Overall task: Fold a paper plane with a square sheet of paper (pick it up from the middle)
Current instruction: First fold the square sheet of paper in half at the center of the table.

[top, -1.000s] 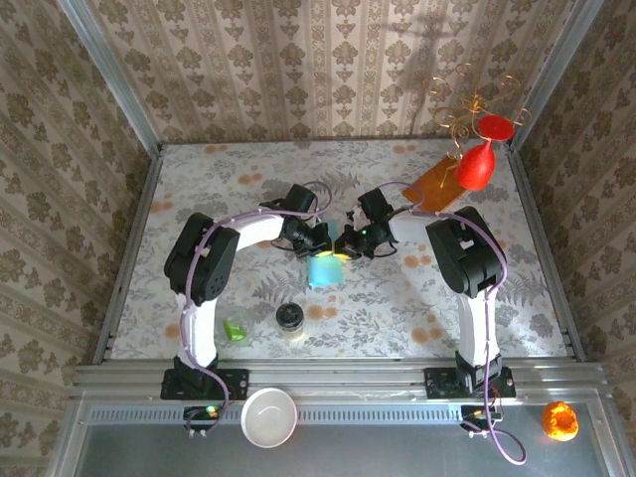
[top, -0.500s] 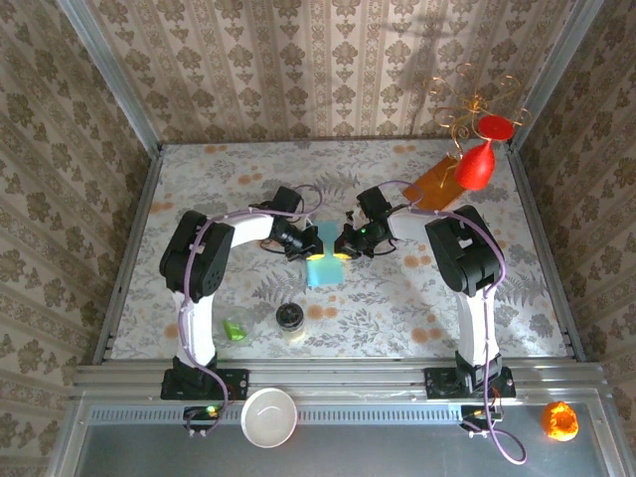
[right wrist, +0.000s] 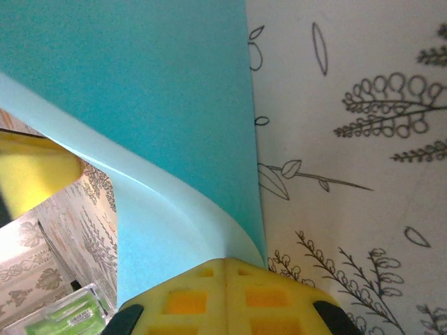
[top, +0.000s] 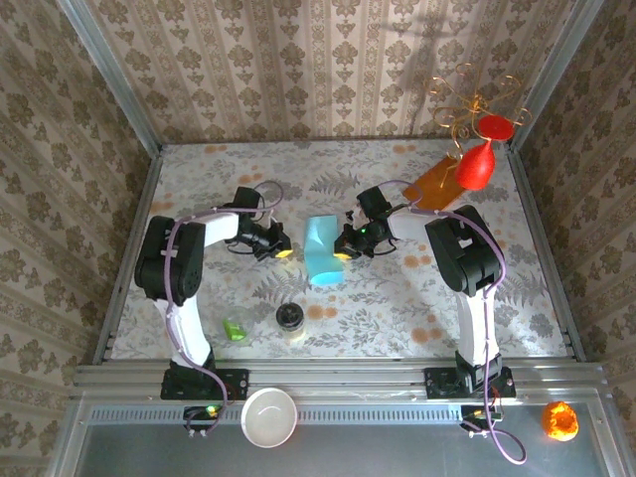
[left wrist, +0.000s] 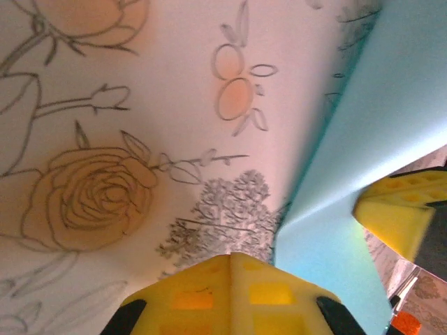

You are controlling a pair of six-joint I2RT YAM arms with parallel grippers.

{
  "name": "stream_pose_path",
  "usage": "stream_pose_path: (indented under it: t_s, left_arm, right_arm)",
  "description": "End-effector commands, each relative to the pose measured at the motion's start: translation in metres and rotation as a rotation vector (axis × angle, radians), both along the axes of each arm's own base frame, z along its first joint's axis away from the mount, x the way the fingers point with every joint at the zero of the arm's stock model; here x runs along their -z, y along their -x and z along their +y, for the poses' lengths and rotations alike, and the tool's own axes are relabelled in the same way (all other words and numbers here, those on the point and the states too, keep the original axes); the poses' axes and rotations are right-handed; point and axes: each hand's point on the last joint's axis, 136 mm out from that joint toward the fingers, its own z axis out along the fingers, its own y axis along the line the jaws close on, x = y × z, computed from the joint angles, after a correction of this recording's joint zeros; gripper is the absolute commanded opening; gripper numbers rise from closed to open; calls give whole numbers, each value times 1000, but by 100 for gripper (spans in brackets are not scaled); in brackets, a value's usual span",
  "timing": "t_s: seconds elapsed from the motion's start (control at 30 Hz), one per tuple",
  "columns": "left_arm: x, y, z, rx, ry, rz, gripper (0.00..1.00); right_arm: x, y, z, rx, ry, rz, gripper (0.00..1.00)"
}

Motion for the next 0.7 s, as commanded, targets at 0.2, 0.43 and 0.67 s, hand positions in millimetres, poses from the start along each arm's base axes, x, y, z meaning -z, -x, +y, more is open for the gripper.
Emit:
stream_pose_path:
  t_s: [0.2, 0.43, 0.67]
  left_arm:
    - [-28, 2, -73, 114, 118, -73, 2]
    - [6, -5, -81, 116, 86, -17, 2]
    - [29, -30, -17, -21, 43, 8, 2]
  right_arm:
    - [118, 99, -102, 27, 538, 361, 4]
    - [118, 99, -102, 26, 539, 360, 4]
    - [121, 100, -106, 27, 554, 363, 4]
